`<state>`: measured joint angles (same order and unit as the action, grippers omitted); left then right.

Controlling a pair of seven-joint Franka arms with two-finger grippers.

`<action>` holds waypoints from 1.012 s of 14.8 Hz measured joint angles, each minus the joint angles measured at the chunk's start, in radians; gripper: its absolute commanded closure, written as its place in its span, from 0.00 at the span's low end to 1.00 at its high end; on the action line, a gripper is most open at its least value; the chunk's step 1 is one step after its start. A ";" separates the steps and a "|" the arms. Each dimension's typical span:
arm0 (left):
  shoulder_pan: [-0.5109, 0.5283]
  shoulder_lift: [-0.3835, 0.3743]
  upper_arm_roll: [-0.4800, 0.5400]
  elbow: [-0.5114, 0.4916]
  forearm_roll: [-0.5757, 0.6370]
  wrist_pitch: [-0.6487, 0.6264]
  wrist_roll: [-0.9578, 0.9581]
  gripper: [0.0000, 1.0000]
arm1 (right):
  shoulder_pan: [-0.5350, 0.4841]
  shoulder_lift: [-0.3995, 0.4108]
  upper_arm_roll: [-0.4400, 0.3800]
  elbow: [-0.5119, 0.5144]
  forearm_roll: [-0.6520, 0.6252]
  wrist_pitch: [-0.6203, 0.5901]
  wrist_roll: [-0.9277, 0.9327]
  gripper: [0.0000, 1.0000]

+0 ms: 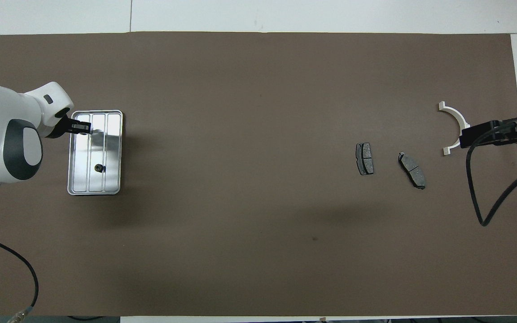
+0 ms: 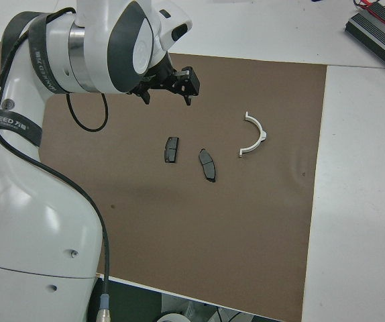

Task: Pick bearing gear from pile to tray
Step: 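Lower the gear into the tray and open the left gripper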

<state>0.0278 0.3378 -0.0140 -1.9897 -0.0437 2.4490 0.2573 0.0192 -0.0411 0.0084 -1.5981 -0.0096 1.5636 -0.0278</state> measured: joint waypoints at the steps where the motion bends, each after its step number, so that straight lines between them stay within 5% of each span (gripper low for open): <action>1: -0.006 0.000 -0.002 -0.011 0.000 0.009 -0.010 1.00 | 0.000 0.000 0.000 0.000 0.000 0.000 0.000 0.00; 15: -0.024 -0.002 -0.001 -0.018 0.000 0.014 -0.026 1.00 | 0.000 0.000 0.000 0.000 0.000 0.000 0.000 0.00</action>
<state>0.0041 0.3362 -0.0154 -2.0081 -0.0437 2.4628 0.2315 0.0193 -0.0411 0.0085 -1.5981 -0.0096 1.5636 -0.0278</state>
